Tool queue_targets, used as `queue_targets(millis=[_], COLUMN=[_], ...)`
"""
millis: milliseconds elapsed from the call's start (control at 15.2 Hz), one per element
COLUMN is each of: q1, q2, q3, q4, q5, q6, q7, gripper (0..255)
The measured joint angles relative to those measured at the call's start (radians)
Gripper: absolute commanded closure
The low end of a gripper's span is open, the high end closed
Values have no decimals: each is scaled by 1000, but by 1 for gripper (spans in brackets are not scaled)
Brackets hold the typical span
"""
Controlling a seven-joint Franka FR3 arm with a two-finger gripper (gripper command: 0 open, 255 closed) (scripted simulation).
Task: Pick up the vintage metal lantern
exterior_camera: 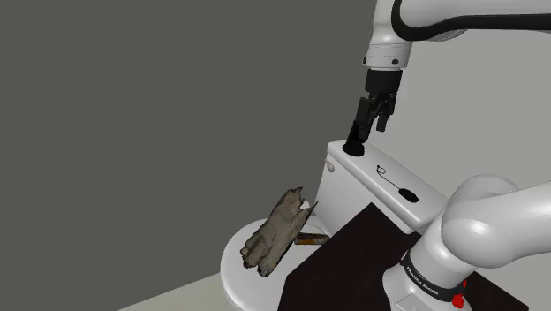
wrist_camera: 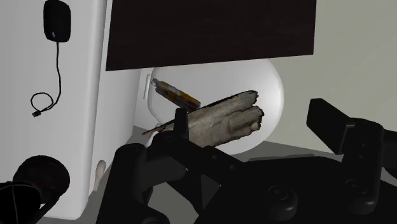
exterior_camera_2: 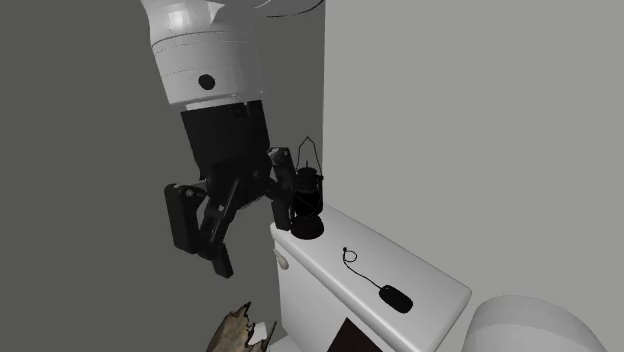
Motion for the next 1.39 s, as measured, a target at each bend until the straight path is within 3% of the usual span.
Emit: queue_targets(millis=[198,726,1188,1386], q1=[-9,-49,-73,-86], q2=[27,236,495,638], q3=[-29,-211,-373,-432], q4=[23,182,397,535], q5=[-10,-37,17,77], q6=[4,55,69,44], q7=[-27,-213,-412,-501], gripper=[0,0,0,0])
